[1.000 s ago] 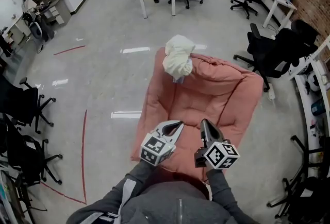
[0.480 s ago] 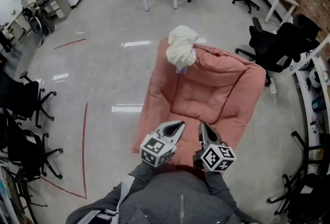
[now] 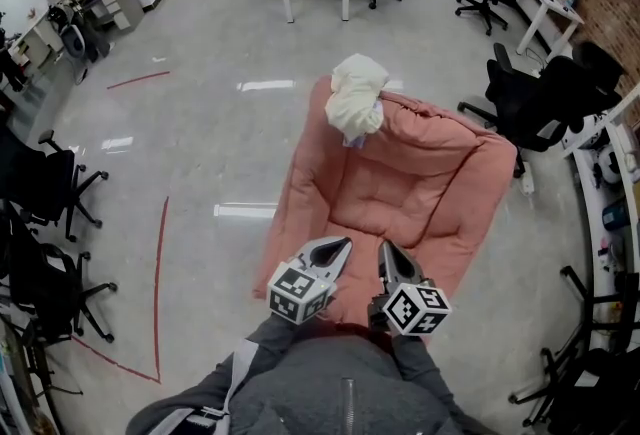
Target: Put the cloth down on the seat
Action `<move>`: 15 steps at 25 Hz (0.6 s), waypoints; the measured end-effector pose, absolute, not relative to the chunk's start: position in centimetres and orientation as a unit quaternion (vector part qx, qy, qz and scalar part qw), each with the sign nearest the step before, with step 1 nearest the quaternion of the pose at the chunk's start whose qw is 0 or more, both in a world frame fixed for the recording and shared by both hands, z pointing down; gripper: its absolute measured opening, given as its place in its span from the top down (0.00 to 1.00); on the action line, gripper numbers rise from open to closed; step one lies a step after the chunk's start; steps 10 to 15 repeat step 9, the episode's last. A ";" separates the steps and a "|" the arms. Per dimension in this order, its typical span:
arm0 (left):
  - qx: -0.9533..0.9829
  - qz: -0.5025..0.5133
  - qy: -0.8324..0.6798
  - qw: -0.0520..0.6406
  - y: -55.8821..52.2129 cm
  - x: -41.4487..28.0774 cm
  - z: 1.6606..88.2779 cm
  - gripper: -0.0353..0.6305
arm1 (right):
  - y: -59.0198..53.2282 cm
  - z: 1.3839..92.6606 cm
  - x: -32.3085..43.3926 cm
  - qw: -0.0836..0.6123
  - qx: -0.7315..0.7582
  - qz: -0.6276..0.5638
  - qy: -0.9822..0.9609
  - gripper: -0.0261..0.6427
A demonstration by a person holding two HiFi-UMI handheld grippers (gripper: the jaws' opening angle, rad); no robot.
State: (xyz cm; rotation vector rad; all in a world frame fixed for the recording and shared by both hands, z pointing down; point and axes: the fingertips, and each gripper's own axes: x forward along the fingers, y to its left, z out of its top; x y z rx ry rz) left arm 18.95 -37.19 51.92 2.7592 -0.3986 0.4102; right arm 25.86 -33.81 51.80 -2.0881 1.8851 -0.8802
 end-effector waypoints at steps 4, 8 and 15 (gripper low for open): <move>0.966 0.139 -0.142 0.166 -37.3 18.8 51.9 0.94 | -34.2 52.1 25.4 0.092 -0.697 -0.303 0.643 0.94; 0.965 0.134 -0.146 0.171 -37.5 18.5 51.9 0.94 | -34.8 52.2 24.7 0.091 -0.690 -0.307 0.649 0.94; 0.965 0.133 -0.147 0.171 -37.5 18.4 52.0 0.94 | -34.9 52.2 24.5 0.090 -0.688 -0.307 0.652 0.94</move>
